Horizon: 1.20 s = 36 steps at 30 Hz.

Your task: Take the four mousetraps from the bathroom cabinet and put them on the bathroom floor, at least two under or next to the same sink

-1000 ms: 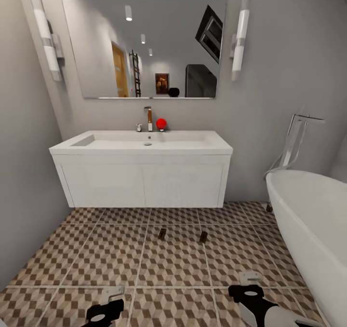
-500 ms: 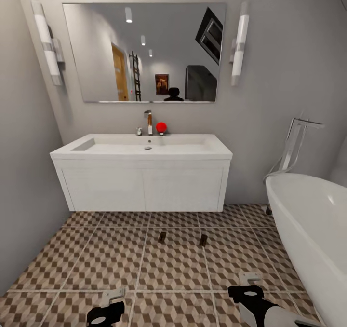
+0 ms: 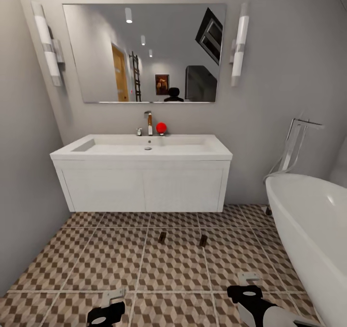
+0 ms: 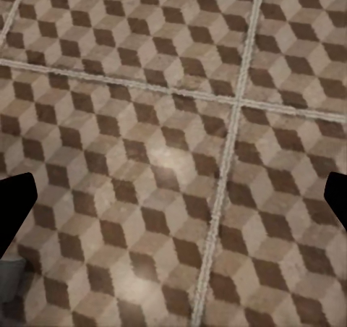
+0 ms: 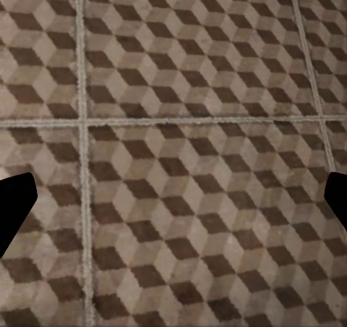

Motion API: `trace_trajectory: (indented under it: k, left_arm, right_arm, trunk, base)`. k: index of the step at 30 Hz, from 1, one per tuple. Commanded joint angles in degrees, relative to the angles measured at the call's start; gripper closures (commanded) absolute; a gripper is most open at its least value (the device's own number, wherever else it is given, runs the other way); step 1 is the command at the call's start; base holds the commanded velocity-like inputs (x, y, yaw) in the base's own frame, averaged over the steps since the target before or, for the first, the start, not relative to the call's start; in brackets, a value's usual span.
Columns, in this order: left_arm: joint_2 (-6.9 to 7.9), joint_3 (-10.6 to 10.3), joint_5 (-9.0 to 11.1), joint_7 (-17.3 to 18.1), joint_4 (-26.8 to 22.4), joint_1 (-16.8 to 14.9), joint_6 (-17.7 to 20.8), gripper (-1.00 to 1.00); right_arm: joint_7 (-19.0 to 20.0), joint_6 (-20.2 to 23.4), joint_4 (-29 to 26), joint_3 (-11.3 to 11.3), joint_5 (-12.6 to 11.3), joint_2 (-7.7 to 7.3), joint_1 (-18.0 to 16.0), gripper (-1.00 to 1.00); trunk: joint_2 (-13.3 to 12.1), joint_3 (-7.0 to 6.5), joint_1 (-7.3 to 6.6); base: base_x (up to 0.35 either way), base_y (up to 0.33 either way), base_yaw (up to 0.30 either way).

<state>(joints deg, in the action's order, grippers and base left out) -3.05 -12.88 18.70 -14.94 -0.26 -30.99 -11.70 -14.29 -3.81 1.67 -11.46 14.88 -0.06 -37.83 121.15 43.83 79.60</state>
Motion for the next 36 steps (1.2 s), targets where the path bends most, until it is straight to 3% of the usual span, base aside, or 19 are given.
trace_trajectory:
  k: [1, 12, 36]
  left_arm:
    - [-0.02, -0.48, 0.55, -0.18, 0.05, -0.03, -0.17, -1.0]
    - [-0.03, -0.48, 2.73, -0.21, 0.04, -0.03, -0.15, -1.0]
    - [0.46, -0.48, 3.09, 0.15, 0.07, -0.03, -0.08, -1.0]
  right_arm:
    - [-0.22, -0.32, 0.18, -0.5, 0.5, 0.01, -0.07, -1.0]
    - [-0.02, -0.32, 0.18, -0.5, 0.5, 0.15, -0.06, -1.0]
    - [0.01, -0.41, 0.18, -0.5, 0.59, 0.1, -0.06, -1.0]
  trunk:
    - [-0.39, -0.13, -0.24]
    - [-4.8, -2.1, -2.65]
    - [-14.43, -6.41, -7.92]
  base:
    - [0.0, 0.0, 0.0]
    - [0.0, 0.0, 0.0]
    - [0.0, 0.0, 0.0]
